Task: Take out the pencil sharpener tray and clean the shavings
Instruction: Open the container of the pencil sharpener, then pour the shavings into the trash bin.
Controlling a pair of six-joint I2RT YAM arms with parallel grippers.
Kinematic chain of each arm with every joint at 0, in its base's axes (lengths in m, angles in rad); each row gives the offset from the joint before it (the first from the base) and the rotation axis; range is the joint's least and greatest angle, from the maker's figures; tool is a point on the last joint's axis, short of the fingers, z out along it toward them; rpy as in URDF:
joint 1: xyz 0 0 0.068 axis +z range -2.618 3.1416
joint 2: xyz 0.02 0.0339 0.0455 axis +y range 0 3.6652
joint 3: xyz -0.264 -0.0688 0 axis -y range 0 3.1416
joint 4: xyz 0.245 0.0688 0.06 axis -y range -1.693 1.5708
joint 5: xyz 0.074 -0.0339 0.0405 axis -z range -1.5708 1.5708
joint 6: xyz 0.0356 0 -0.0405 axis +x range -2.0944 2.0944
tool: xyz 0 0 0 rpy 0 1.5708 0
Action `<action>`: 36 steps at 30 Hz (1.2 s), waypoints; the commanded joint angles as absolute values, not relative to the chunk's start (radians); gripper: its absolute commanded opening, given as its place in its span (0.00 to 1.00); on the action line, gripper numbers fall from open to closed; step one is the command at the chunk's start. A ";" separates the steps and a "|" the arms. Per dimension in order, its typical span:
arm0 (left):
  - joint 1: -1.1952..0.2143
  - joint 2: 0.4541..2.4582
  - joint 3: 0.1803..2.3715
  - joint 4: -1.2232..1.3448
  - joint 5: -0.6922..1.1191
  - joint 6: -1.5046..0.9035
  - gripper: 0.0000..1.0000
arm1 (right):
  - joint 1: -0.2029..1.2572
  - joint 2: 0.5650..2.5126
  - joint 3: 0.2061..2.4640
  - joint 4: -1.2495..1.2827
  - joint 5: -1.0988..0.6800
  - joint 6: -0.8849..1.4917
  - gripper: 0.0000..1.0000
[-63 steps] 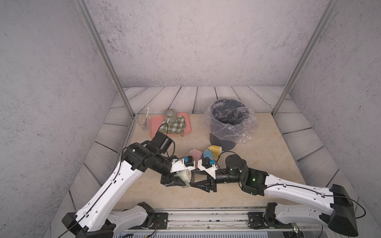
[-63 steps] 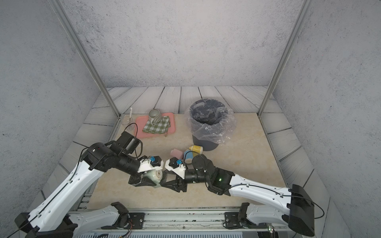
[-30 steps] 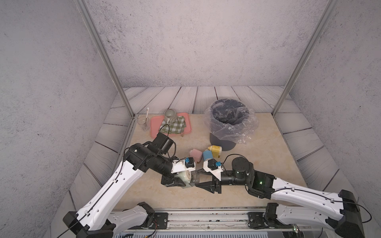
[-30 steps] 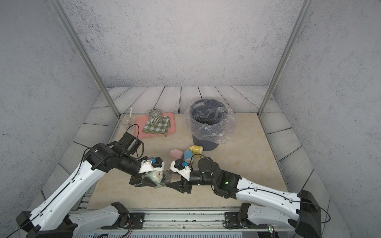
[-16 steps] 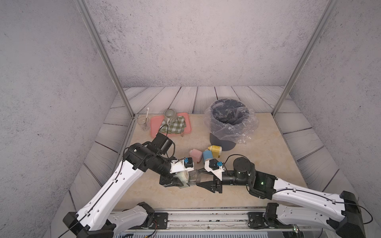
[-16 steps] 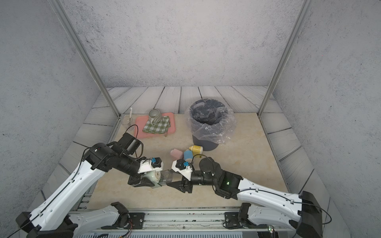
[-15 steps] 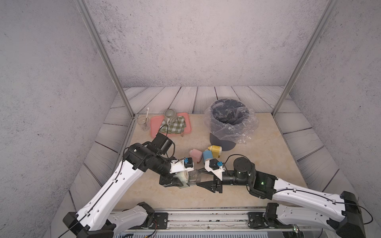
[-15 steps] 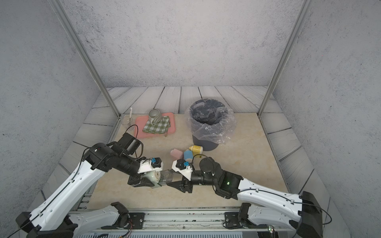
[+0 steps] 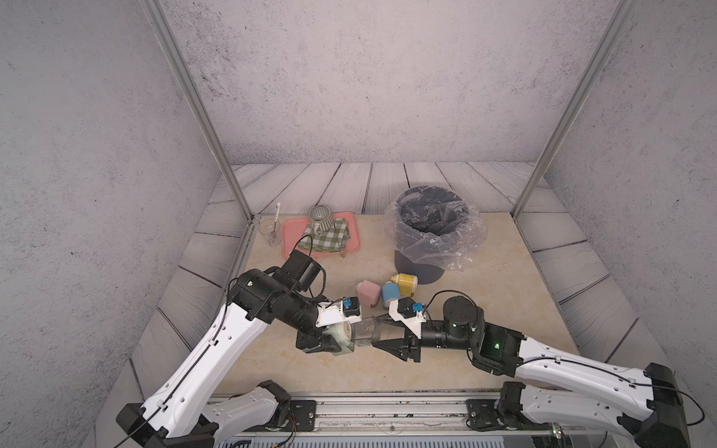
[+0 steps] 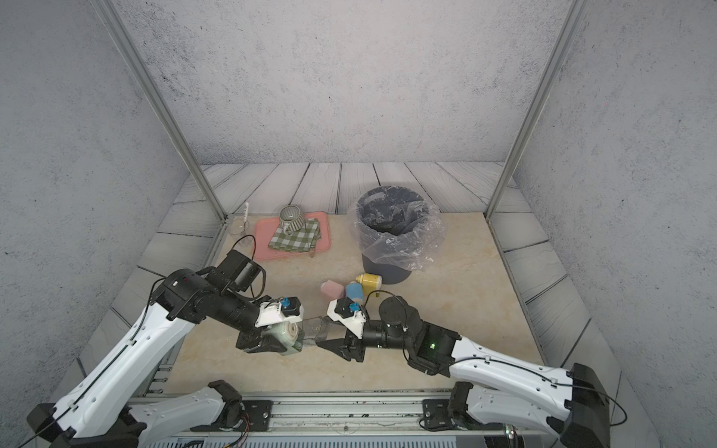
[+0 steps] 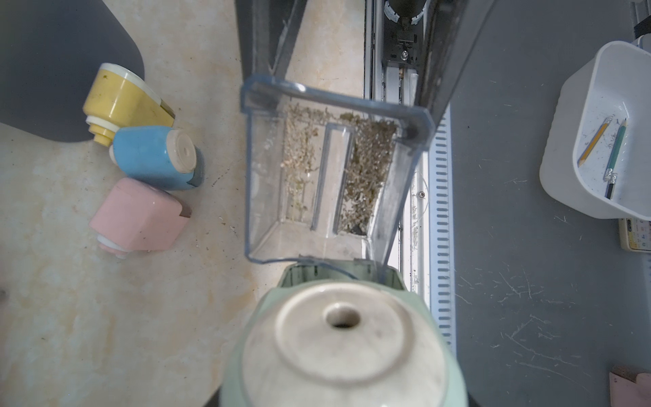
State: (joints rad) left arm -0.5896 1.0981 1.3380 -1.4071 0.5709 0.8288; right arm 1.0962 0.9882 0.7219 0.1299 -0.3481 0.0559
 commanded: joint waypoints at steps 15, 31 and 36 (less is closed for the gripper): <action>-0.572 1.079 1.370 -1.433 0.562 0.845 0.00 | 1.087 0.957 0.716 0.111 -0.315 0.036 0.00; -0.514 1.093 1.311 -1.394 0.611 0.860 0.00 | 0.989 0.933 0.844 -0.014 -0.215 -0.022 0.00; -0.511 1.092 1.246 -1.342 0.618 0.850 0.00 | 0.889 0.966 0.937 -0.012 -0.209 -0.020 0.00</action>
State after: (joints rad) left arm -0.5182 1.0927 1.2755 -1.3724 0.5804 0.8482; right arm 0.9279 0.9546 0.8814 -0.0116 -0.2306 -0.0120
